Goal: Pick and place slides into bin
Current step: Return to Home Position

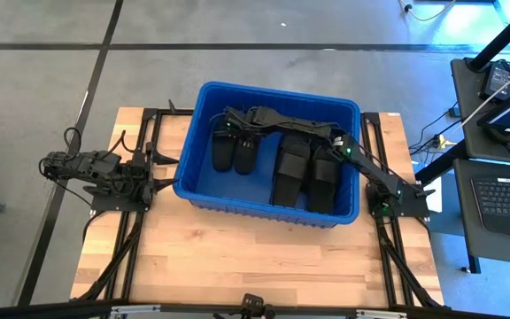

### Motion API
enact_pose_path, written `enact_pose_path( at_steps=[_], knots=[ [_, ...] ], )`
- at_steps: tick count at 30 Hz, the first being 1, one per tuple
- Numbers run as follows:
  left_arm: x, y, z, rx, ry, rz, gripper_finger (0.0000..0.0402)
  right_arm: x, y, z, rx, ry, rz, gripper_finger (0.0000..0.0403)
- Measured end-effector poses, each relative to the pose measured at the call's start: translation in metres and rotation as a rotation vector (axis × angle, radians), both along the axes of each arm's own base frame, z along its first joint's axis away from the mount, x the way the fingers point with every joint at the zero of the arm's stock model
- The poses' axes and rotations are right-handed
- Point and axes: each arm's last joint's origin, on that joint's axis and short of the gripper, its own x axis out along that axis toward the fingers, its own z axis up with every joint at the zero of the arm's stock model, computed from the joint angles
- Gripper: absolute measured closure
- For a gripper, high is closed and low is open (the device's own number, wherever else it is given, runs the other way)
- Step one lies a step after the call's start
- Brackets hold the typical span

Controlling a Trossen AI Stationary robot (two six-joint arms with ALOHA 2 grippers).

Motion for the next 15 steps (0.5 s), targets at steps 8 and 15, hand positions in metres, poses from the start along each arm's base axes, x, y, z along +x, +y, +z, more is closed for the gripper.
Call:
enact_pose_path(
  at_steps=[8,15],
  knots=[
    [0.000,0.000,0.000,0.000,0.001,0.001,0.0111,-0.002,0.001,0.005,0.008,0.014,0.003,0.0125],
    [0.000,0.000,0.000,0.000,0.000,0.001,0.0111,-0.009,0.005,0.019,0.026,0.010,-0.038,0.0125]
  ],
)
